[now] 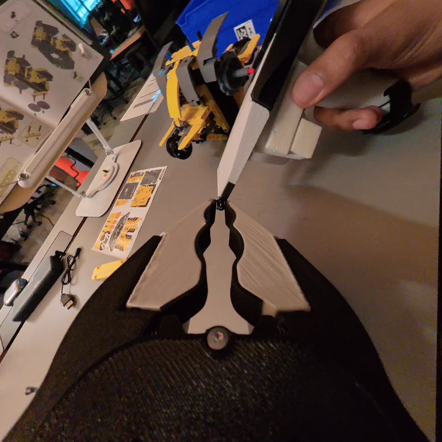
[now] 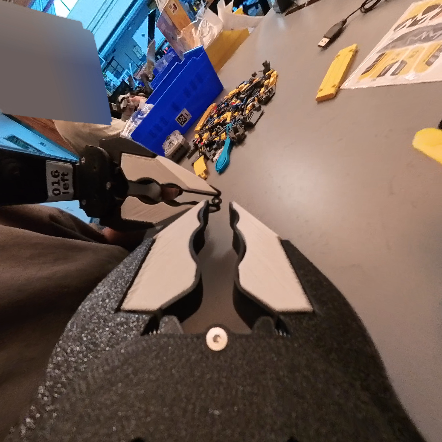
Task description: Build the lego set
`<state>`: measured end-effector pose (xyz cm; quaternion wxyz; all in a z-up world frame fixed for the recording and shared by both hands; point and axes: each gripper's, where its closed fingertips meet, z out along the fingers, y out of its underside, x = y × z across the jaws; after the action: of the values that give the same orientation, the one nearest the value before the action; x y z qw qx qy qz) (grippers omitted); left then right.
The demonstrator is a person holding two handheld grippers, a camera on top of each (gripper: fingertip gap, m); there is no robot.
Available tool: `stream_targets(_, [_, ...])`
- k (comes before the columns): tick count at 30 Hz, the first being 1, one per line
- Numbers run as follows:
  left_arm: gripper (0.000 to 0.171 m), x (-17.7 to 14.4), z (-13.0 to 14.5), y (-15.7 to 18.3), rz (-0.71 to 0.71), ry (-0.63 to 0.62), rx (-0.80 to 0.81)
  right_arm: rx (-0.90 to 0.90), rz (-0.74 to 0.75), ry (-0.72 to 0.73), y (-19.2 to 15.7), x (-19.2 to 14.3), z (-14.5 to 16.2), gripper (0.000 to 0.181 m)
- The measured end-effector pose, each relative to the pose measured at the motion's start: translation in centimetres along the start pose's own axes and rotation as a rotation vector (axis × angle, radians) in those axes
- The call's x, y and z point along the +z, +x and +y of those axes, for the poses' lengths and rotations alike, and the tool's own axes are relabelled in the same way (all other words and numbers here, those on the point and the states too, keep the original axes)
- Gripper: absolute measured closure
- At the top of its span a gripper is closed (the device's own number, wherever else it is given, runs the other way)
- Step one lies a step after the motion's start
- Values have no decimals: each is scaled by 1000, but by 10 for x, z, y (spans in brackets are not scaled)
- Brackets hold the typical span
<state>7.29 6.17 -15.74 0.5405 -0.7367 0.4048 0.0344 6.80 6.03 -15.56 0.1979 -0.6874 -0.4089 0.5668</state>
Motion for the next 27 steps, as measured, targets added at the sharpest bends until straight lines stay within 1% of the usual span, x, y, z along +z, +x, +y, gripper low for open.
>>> stream_targets(2, [169, 3, -2, 7, 22, 3, 33, 12, -8, -13, -1, -1, 5, 166])
stream_targets(4, [169, 6, -3, 12, 28, -4, 66, 21, -9, -21, 0, -4, 9, 171])
stream_targets(8, [169, 12, -4, 23, 65, -4, 128, 22, 20, -48, 5, -11, 19, 174])
stream_targets(10, [169, 15, -7, 28, 103, 17, 108, 22, 34, -47, 6, -16, 22, 175])
stream_targets(12, [164, 17, -12, 33, 158, 44, 45, 20, 64, -33, 9, -24, 24, 175])
stream_targets(15, [148, 22, -17, 30, 194, 75, -58, 16, 143, 7, 21, -44, 25, 175])
stream_targets(17, [132, 29, -18, 26, 220, 71, -139, 18, 216, 34, 34, -60, 28, 175])
stream_targets(18, [124, 35, -18, 27, 247, 59, -180, 12, 272, 33, 43, -68, 32, 175])
stream_targets(20, [113, 48, -19, 29, 310, 28, -249, -16, 399, -5, 61, -83, 44, 175])
stream_targets(23, [107, 71, -23, 35, 391, -15, -276, -71, 524, -69, 74, -98, 56, 175])
stream_targets(25, [110, 85, -25, 38, 431, -34, -223, -127, 587, -92, 77, -106, 57, 175])
stream_targets(27, [110, 99, -24, 38, 437, -60, -163, -190, 652, -123, 80, -114, 57, 175])
